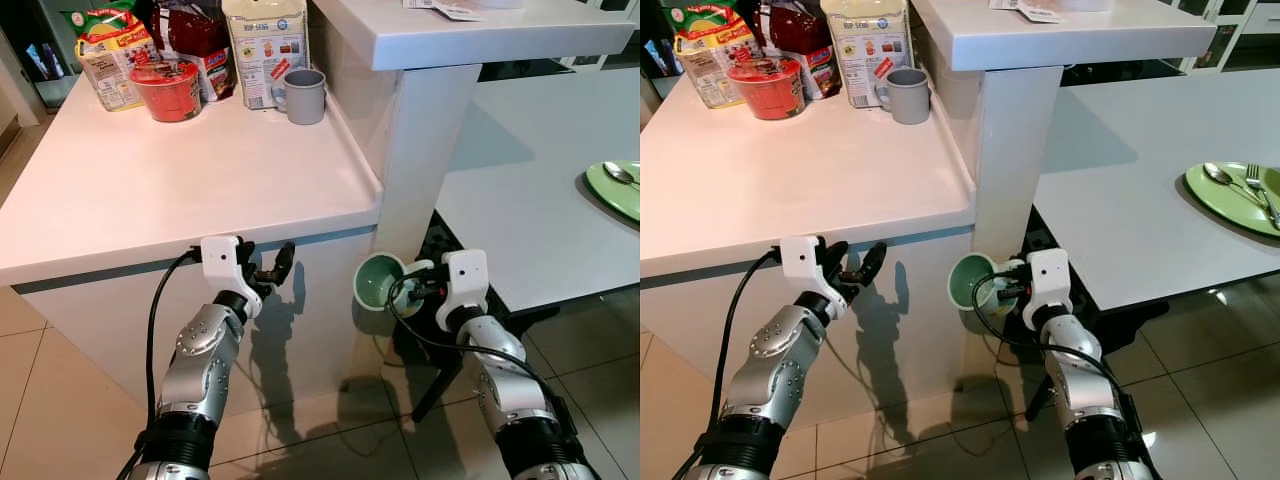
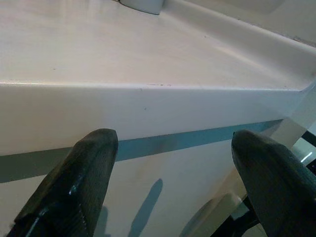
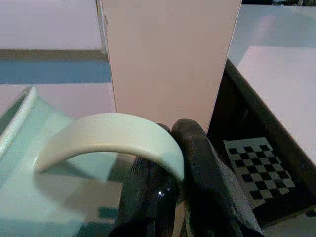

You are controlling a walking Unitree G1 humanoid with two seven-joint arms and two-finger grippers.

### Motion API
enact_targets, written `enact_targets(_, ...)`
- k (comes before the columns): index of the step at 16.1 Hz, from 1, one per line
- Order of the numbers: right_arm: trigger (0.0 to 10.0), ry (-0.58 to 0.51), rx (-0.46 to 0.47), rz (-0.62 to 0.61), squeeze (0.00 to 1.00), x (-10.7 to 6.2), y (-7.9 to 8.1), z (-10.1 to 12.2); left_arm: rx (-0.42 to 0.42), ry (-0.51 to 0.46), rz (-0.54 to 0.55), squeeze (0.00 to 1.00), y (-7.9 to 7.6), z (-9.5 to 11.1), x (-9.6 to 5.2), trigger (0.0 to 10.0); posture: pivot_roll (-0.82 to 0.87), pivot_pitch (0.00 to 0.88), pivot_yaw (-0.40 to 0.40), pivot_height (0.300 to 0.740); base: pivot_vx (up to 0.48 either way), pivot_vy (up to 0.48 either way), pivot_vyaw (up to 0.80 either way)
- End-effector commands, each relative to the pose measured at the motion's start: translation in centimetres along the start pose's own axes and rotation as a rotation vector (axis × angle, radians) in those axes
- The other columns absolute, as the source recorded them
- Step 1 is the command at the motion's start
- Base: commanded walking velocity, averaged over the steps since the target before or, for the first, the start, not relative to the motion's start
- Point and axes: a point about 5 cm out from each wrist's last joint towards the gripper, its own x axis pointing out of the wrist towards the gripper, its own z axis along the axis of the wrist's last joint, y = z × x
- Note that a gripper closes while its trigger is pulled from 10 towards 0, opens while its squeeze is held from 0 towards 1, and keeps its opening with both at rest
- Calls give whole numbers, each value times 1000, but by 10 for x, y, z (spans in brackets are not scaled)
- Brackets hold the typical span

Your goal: Setting the table

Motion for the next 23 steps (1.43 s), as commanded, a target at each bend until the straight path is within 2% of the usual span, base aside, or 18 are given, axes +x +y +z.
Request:
enact_targets(1,10000,-38,16,2,0,5,0,9,33,-19,-8,0,-2,9,4,10000,-14,0,16,740,-409,0,0)
enact_targets(5,10000,-32,19,5,0,6,2,8,59,-18,-1,0,-1,9,4,10000,-12,0,17,740,-331,0,0)
enact_targets(9,10000,-27,18,6,0,6,2,7,51,-15,2,0,0,9,5,10000,-14,0,20,740,0,0,0)
enact_targets(13,10000,-25,20,1,0,5,2,5,87,-2,-17,0,-3,8,6,10000,-18,0,27,740,0,0,0)
enact_targets(23,10000,-25,13,7,0,4,2,5,111,18,-19,0,-5,5,8,10000,-19,0,25,740,0,-471,0)
